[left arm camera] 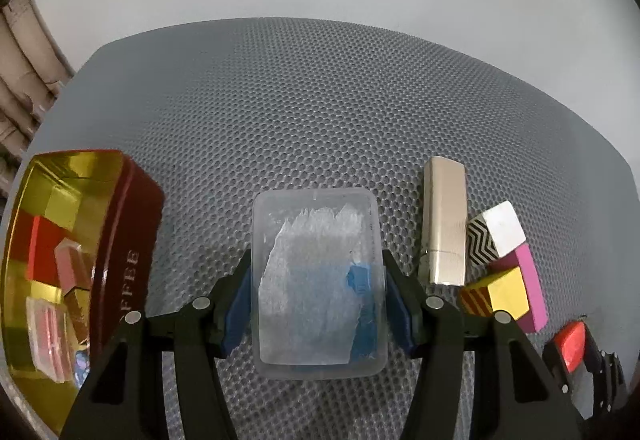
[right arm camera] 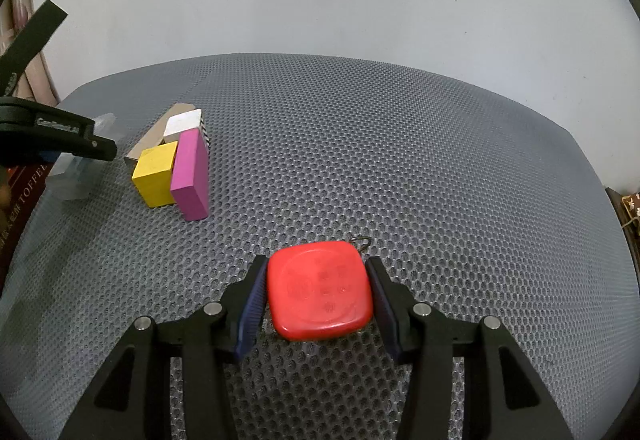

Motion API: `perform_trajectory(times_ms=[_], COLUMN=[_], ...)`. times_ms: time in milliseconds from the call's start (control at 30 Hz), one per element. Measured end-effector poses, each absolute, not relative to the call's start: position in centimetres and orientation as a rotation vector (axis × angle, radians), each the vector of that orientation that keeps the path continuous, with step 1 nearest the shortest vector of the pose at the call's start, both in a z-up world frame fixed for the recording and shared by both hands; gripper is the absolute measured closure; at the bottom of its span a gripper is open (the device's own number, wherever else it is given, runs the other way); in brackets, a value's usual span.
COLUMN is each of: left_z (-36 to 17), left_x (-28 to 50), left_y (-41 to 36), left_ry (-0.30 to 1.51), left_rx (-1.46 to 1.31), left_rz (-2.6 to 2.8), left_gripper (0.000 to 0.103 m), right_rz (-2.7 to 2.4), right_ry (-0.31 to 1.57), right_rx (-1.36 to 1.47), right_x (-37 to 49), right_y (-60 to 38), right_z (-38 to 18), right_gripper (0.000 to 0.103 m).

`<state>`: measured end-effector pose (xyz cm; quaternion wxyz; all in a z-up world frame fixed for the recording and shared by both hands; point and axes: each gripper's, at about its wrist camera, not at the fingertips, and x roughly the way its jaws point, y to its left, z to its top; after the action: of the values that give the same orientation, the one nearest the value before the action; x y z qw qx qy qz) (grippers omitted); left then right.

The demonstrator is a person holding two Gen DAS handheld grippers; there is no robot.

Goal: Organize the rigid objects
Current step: 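Carry the clear box over the tin with the left gripper while the right holds the red case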

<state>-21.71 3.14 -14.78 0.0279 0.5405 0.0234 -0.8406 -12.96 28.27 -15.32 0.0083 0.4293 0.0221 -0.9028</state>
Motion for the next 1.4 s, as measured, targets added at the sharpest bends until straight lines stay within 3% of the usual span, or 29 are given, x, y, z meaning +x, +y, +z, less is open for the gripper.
perform_trajectory(times_ms=[1400], left_z=[-6.8], left_x=[-18.1], left_y=[-6.7], left_ry=[0.063], left_rx=[1.555], left_rz=[-2.569], left_gripper=[0.049], right_rz=[-2.822], right_ry=[0.066], right_rx=[1.343], right_x=[-13.6], right_y=[28.3], right_z=[-15.2], right_gripper=[0.052])
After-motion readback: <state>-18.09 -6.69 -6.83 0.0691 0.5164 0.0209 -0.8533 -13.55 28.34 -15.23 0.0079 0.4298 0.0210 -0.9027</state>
